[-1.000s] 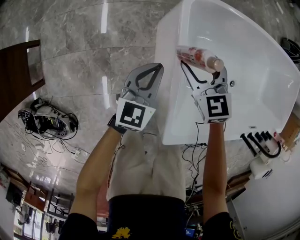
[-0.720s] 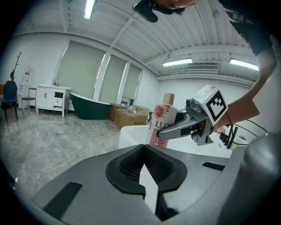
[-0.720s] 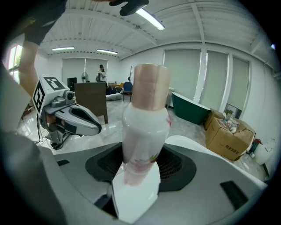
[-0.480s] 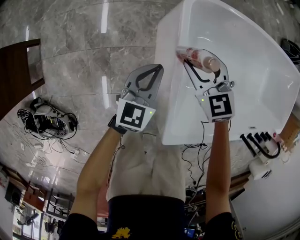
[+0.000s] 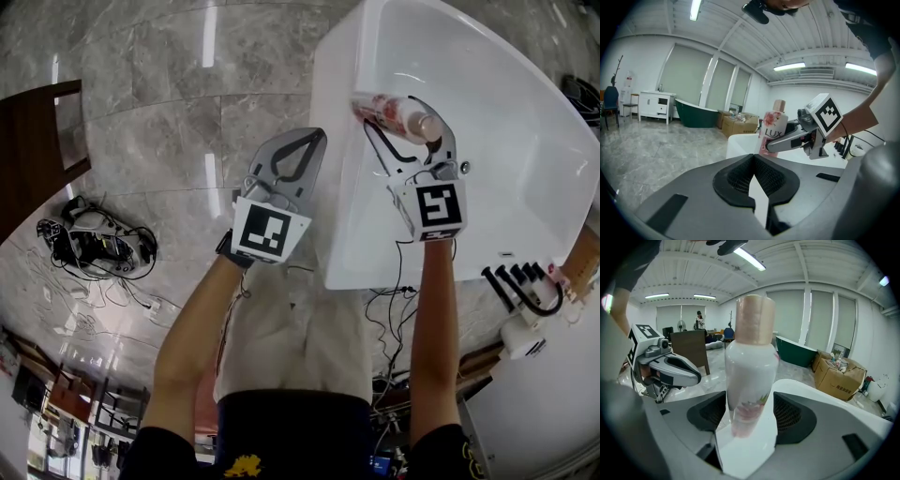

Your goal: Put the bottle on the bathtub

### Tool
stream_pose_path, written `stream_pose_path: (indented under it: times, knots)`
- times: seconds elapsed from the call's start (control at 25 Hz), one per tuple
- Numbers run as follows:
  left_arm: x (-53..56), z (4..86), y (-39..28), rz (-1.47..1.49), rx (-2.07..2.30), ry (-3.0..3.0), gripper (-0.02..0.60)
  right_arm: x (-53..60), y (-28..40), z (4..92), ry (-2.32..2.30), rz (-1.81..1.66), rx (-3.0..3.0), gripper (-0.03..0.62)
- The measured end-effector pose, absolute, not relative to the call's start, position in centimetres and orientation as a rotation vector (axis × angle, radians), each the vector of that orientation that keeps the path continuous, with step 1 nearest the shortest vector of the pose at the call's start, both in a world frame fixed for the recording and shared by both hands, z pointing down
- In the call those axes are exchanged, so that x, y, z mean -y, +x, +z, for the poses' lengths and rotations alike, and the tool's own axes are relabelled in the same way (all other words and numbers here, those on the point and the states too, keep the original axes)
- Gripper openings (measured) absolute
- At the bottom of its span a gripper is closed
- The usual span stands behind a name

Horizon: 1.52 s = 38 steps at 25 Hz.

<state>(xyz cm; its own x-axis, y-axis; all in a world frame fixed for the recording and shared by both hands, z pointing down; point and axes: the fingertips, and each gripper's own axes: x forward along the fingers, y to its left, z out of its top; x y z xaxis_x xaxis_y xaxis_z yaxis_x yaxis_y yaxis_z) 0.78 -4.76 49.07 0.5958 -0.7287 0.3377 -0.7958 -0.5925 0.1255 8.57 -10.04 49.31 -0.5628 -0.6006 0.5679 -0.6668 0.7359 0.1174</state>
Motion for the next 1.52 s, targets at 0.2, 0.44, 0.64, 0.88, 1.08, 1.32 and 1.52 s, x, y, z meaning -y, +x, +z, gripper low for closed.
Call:
stream_pose_path:
  times: [0.2,0.44,0.64,0.88,1.08,1.32,1.52]
  knots:
    - [4.9,49.2,0.9,0.365,1.257,2.561,0.018,9.8,8.7,49.2,0.955,0.139,2.354,0.314]
    - [4.6,49.1,1.5,0.369,1.244,2.568,0.018,9.4,9.1,49.4,0.966,0.156,2.339,0.314]
    - [3.7,47.3,1.4,0.392,1.249,2.583,0.018,7.8,12.0,48.5,1.051,0.213,2.296,0.316]
    - [-0.1,40.2,0.7,0.403,1.352,2.494,0.018,1.5,15.3,42.3,1.268,0.531,2.393,0.284]
    - [-7.4,29.8,4.0,0.374,1.434,2.455,0.018,-5.5,18.1,31.3,1.336,0.560,2.475,0.088]
    - [-15.6,17.1,7.8,0.415,1.522,2.501,0.018,-13.9,20.8,19.5,1.175,0.444,2.638,-0.002]
    - [-21.3,12.1,8.8,0.478,1.560,2.489,0.018,-21.7,23.4,15.9,1.172,0.402,2.574,-0.002]
